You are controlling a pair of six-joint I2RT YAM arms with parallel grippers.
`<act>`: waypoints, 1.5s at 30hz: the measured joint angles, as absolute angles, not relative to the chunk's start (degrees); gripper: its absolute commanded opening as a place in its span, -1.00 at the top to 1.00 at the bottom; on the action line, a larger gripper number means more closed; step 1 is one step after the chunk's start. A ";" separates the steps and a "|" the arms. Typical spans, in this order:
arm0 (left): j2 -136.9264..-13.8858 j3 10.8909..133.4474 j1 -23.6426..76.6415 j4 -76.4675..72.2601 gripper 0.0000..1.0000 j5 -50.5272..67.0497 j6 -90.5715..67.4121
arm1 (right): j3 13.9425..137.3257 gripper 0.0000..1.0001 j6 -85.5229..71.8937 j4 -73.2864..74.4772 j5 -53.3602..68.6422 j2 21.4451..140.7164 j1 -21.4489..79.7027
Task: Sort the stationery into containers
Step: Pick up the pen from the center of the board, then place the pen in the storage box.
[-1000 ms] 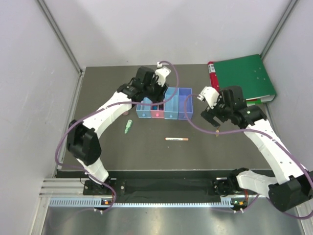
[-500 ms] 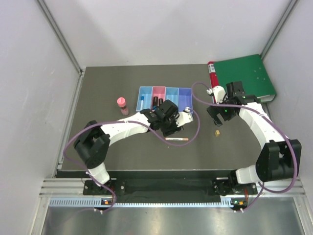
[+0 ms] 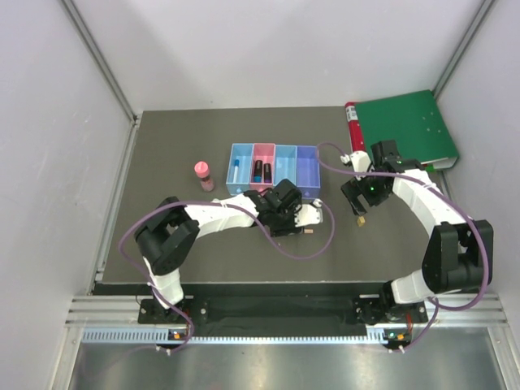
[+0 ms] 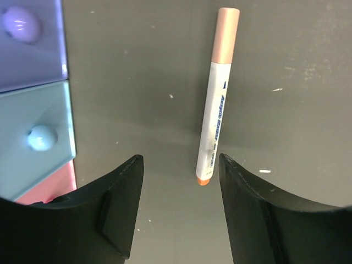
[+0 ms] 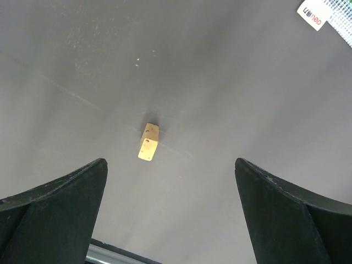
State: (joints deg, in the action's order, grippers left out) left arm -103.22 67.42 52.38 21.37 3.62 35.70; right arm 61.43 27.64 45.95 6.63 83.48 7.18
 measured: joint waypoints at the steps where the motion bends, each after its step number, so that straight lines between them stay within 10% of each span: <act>1: -103.46 67.33 52.38 21.30 -0.25 3.81 36.23 | 61.43 -0.99 27.53 45.93 6.66 83.48 7.16; 13: -106.04 67.37 52.42 20.45 -0.12 7.73 37.47 | 60.60 -0.99 26.79 44.93 6.83 83.85 6.94; 22: -106.94 67.51 52.51 20.32 1.00 9.17 38.02 | 60.62 -1.00 26.72 44.47 7.01 84.07 6.94; 33: -106.59 67.83 52.56 20.97 1.00 8.10 35.64 | 57.76 -0.95 25.89 42.68 7.42 84.07 6.94; 45: -95.33 67.96 52.38 24.91 1.00 -3.88 23.49 | 56.10 -0.48 24.03 40.77 7.81 85.03 6.94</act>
State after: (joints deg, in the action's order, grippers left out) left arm -95.33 67.96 52.38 24.91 -3.88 23.49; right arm 56.10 24.03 40.77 7.81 85.03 6.94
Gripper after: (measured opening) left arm 0.043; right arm 0.790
